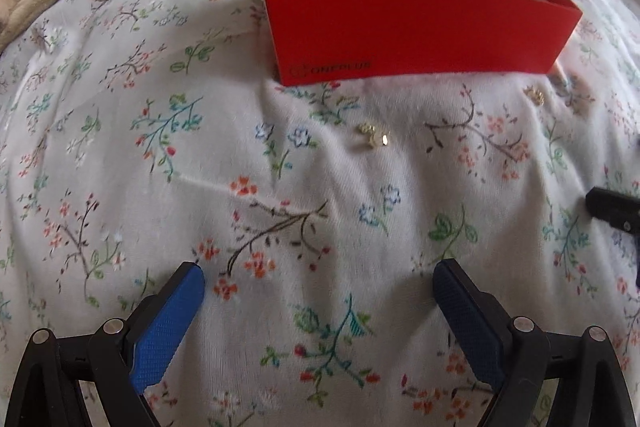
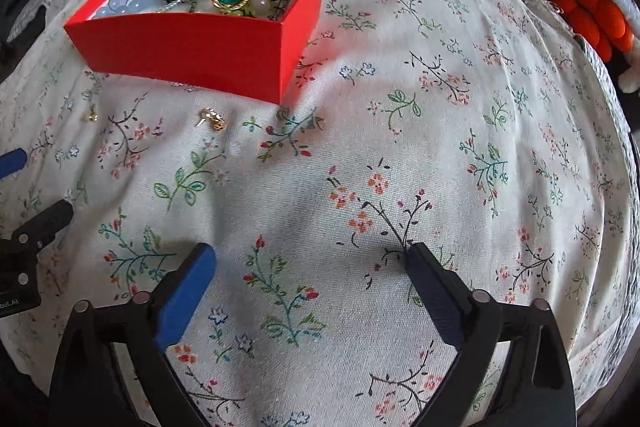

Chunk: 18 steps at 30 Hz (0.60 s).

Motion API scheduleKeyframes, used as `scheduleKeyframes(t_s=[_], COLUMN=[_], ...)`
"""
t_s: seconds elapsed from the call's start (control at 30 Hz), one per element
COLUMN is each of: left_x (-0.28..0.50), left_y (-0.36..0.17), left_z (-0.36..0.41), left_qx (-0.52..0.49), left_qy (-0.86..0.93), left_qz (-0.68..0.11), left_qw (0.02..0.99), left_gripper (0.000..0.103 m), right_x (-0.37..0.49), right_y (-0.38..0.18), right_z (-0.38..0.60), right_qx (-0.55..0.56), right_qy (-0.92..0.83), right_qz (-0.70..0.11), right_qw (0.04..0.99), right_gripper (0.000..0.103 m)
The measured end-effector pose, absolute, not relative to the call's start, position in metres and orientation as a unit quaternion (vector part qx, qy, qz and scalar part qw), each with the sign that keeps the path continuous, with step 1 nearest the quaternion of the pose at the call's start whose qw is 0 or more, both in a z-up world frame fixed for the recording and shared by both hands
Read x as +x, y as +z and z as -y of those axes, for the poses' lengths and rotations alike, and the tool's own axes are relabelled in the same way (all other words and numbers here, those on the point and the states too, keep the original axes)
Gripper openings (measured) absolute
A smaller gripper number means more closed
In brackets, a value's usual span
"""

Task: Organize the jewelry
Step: 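Move the left tool to the small gold stud earring and close on it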

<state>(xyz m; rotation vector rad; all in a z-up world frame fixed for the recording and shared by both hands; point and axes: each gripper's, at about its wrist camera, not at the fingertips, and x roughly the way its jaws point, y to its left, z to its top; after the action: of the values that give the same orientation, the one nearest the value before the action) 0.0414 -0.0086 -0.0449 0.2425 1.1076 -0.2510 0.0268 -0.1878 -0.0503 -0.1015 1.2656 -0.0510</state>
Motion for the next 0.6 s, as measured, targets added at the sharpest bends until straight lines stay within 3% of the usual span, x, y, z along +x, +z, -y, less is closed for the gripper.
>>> scheduleKeyframes(t_s=[0.1, 0.2, 0.3, 0.37, 0.6], left_x=[0.046, 0.05, 0.053, 0.053, 0.064], left_y=[-0.045, -0.043, -0.04, -0.038, -0.037], left_z=[0.007, 0.009, 0.014, 0.017, 0.022], left_qx=[0.106, 0.102, 0.096, 0.088, 0.065], left_qy=[-0.124, -0.131, -0.143, -0.156, -0.184], left_qz=[-0.516, -0.507, -0.495, -0.489, -0.472], left_qw=[0.841, 0.846, 0.851, 0.854, 0.86], left_gripper=[0.094, 0.086, 0.072, 0.054, 0.03], right_x=[0.028, 0.027, 0.025, 0.028, 0.03], right_y=[-0.055, -0.056, -0.06, -0.057, -0.056], right_z=[0.194, 0.194, 0.194, 0.193, 0.193], right_qx=[-0.032, -0.042, -0.048, -0.048, -0.052], right_qy=[-0.02, -0.014, -0.01, -0.008, -0.003], right_qz=[-0.587, -0.582, -0.578, -0.578, -0.578], right_qw=[0.809, 0.812, 0.815, 0.814, 0.814], right_gripper=[0.103, 0.103, 0.103, 0.103, 0.103])
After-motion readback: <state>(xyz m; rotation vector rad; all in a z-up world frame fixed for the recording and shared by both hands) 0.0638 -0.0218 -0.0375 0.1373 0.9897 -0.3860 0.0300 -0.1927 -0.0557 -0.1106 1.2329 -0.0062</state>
